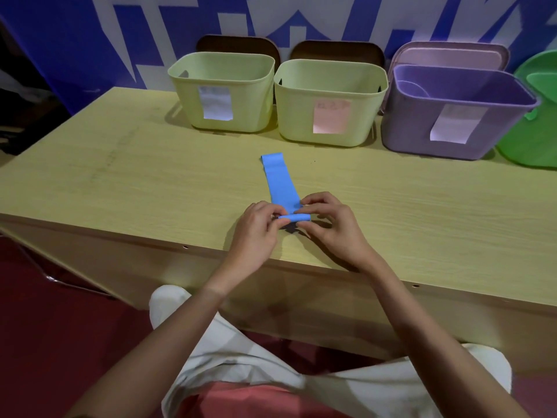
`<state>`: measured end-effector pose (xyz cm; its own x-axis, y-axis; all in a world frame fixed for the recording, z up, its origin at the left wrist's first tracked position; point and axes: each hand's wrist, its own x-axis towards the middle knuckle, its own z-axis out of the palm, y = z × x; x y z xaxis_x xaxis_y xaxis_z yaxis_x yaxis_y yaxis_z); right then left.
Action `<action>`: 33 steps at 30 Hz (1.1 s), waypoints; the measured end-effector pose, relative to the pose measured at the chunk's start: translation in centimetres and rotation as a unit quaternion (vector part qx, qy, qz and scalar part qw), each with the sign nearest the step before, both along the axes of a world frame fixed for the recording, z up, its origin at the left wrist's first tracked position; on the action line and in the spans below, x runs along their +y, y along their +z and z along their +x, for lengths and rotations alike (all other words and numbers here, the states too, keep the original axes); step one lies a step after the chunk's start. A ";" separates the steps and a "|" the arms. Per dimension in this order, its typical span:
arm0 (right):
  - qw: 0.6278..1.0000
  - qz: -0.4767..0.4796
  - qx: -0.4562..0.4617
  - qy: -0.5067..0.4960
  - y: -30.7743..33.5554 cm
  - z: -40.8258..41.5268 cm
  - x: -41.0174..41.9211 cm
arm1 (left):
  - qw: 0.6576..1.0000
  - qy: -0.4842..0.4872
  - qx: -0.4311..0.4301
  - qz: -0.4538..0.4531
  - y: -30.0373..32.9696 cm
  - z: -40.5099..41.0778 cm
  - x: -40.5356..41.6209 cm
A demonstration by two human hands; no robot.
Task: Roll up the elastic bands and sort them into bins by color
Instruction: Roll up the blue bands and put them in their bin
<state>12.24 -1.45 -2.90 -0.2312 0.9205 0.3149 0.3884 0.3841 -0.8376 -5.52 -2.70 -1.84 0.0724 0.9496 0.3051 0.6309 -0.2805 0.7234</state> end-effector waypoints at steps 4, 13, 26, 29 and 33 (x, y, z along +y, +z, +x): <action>0.994 -0.042 0.099 0.034 2.1 -0.7 -1.8 | 0.984 -0.033 -0.145 -0.103 3.0 -0.8 -1.5; 0.989 0.079 0.126 -0.008 5.5 -2.3 -4.4 | 0.938 -0.121 -0.289 -0.151 7.3 -1.3 -3.2; 0.982 0.059 0.177 -0.039 6.8 -3.0 -5.8 | 0.988 -0.104 -0.027 0.109 6.5 0.3 -3.4; 0.981 0.054 0.184 -0.026 7.2 -2.9 -6.1 | 0.987 -0.091 -0.108 0.082 6.5 1.1 -3.4; 0.975 0.063 0.212 -0.023 7.9 -2.7 -6.5 | 0.956 -0.089 -0.280 -0.008 7.5 2.2 -4.0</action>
<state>9.54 -7.92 5.00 -0.0152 0.8743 0.4851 0.0378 0.4853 -0.8735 -3.33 -6.72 5.70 0.0631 0.9421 0.3292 0.0860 -0.3338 0.9387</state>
